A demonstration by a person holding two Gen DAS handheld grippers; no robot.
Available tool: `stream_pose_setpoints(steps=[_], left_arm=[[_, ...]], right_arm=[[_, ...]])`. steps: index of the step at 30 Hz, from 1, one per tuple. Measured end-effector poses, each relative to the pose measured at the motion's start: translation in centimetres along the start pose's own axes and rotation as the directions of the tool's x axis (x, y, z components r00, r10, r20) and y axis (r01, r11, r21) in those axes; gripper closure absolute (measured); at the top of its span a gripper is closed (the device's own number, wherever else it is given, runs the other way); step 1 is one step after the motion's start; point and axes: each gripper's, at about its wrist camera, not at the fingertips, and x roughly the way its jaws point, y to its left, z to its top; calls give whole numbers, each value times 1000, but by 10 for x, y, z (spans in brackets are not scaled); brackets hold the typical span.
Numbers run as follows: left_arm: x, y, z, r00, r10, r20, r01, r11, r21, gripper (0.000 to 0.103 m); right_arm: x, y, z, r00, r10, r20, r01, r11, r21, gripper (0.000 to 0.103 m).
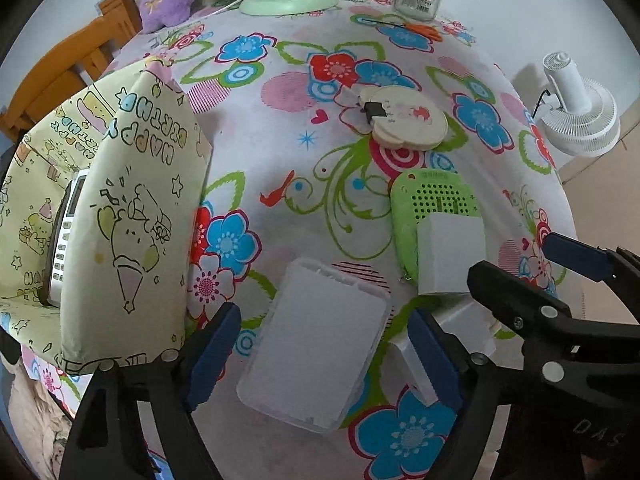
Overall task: Organize rigid objects
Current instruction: 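Grasp the clear white plastic case with the left gripper while the right grasps the white square block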
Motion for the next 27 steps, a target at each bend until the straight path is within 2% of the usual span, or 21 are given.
stream_pose_setpoints(steps=[9, 16, 23, 27], left_arm=[[8, 6, 0, 999, -13, -35, 13, 1000, 11, 34], [8, 7, 2, 1000, -7, -27, 8, 1000, 17, 36], [11, 7, 14, 1000, 3, -5, -3, 1000, 25, 36], [13, 4, 18, 1000, 9, -2, -9, 999, 34, 35]], right_arm=[[13, 12, 4, 1000, 7, -29, -7, 1000, 1, 20], [25, 18, 7, 998, 15, -62, -15, 1000, 8, 20], [32, 13, 15, 997, 24, -77, -17, 996, 83, 21], [35, 10, 18, 994, 38, -99, -26, 993, 113, 31]])
